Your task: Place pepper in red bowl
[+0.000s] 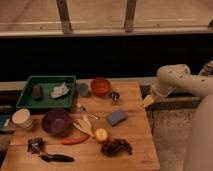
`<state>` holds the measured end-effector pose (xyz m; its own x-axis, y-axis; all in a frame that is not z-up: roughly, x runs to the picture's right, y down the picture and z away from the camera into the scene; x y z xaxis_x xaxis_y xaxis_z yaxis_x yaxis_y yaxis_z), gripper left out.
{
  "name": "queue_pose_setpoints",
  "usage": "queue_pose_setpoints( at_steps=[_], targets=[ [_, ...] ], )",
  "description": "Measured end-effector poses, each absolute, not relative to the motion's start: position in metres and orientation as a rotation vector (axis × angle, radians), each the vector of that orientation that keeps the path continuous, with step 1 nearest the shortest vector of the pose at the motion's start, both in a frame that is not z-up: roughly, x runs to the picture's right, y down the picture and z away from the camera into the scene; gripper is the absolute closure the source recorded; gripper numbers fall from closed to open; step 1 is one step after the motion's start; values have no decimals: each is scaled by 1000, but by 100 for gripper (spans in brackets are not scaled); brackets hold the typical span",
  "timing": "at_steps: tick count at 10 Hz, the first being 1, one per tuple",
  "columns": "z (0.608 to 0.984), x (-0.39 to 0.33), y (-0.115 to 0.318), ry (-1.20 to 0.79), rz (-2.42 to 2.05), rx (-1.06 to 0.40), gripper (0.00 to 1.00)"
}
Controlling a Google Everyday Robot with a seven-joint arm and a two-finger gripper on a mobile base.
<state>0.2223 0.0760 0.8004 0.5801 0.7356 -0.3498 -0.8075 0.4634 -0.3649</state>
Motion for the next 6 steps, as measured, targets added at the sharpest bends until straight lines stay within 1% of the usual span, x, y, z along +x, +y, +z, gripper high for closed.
queue_pose_setpoints(
  at_steps=[5,6],
  targets=[
    [785,104,93,37,720,-615,20],
    [783,93,95,27,694,-618,20]
  ],
)
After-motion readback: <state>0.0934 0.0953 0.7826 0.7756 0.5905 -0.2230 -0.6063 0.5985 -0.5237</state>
